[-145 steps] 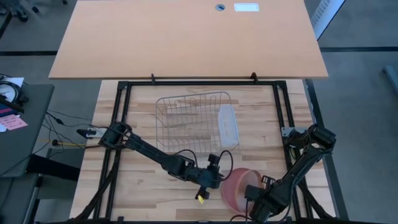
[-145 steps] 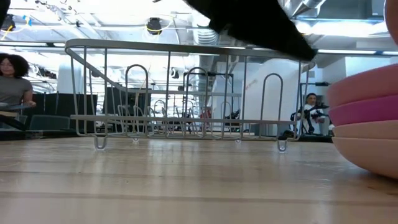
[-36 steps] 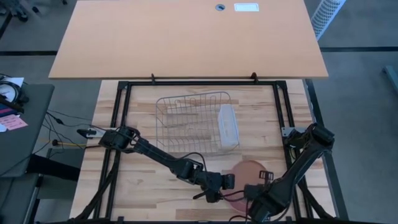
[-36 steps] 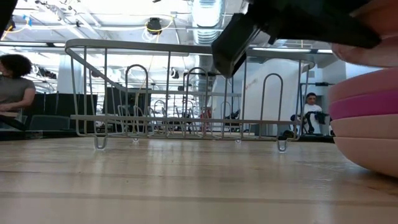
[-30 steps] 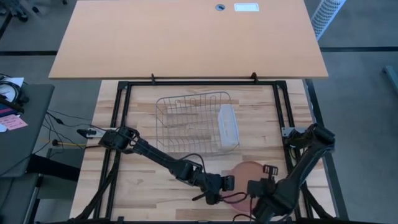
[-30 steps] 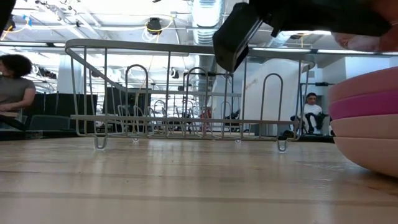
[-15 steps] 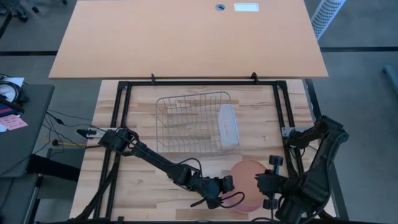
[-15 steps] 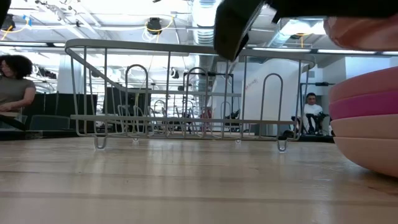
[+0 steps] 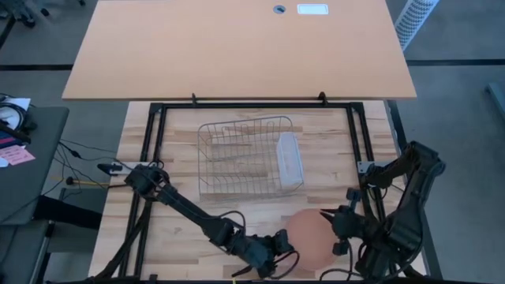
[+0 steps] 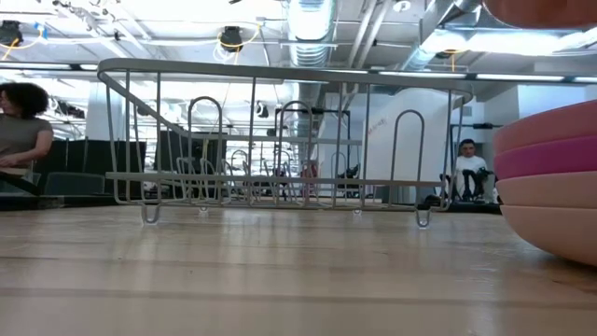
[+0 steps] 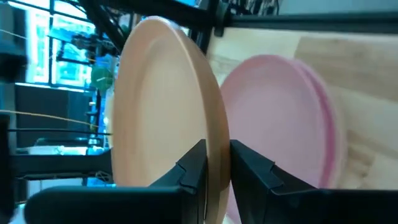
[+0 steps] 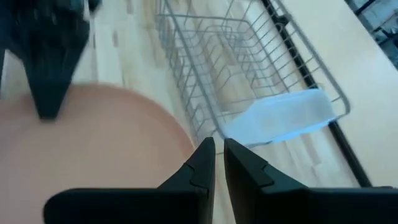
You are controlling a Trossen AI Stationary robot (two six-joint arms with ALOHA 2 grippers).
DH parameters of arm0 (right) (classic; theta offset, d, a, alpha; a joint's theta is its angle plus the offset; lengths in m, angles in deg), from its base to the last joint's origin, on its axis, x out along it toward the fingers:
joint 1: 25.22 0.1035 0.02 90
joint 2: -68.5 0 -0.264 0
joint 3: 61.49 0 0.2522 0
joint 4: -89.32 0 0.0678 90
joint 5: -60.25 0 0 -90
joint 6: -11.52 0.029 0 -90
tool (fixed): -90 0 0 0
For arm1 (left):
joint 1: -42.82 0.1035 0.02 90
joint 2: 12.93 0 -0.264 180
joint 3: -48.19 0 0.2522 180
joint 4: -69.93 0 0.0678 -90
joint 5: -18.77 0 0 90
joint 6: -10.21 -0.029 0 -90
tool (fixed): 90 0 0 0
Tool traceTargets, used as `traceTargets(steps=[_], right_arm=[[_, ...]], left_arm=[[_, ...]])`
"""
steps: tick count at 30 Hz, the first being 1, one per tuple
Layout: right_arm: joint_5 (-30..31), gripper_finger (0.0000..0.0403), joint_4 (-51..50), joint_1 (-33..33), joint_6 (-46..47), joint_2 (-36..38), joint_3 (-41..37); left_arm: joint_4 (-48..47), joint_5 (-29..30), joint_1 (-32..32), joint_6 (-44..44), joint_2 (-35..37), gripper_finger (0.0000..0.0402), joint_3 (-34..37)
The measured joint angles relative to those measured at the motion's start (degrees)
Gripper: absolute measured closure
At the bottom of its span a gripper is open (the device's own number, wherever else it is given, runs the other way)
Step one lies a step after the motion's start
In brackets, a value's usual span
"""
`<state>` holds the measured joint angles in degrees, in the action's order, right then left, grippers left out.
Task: Sort dishes
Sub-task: Put the brown plate in the dish rack
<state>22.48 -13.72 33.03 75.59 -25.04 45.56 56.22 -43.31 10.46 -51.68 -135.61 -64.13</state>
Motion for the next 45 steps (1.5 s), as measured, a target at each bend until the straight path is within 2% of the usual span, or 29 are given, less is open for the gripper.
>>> traceTargets(steps=[5,7,11,13,18,22,29,33,35,40,45], right_arm=[[0.8,0.0343,10.1,4.1,-0.6,-0.1,-2.6],[4.9,0.0329,14.4,5.8,-2.1,-0.1,-2.4],[18.0,0.0296,24.6,8.6,-9.3,-0.1,-2.3],[20.4,0.0279,29.6,9.0,-15.2,-0.1,-2.3],[24.1,0.0245,38.9,8.6,-29.1,-0.1,-2.3],[25.4,0.0228,43.8,7.9,-35.8,0.0,-2.3],[33.1,0.022,46.9,9.1,-45.8,1.7,0.0],[33.2,0.022,47.0,9.7,-46.4,4.4,0.8],[30.2,0.0221,46.4,9.6,-44.9,5.2,0.8],[18.8,0.0221,45.0,8.5,-47.8,4.4,0.7],[18.2,0.0221,43.8,7.8,-48.1,4.2,0.7]], left_arm=[[-2.5,1.1,-2.2,6.0,2.3,0.0348,0.0],[-4.7,1.3,-2.7,9.2,3.2,0.0348,0.0],[-6.4,2.6,-3.2,15.6,5.0,0.0348,0.0],[-6.0,4.1,-3.7,17.8,5.9,0.0348,0.0],[-5.8,6.8,-5.1,19.6,7.2,0.0348,0.0],[-5.3,10.5,-6.7,20.7,8.6,0.0348,0.0],[-5.7,18.1,-11.4,20.0,11.1,0.0348,0.0],[-6.0,22.1,-14.1,15.9,12.7,0.0348,0.0],[-7.5,25.6,-15.4,12.7,13.0,0.0348,0.0],[-12.2,37.2,-17.6,6.2,13.0,0.0348,0.0],[-18.7,49.7,-17.4,4.0,13.0,0.0348,0.0]])
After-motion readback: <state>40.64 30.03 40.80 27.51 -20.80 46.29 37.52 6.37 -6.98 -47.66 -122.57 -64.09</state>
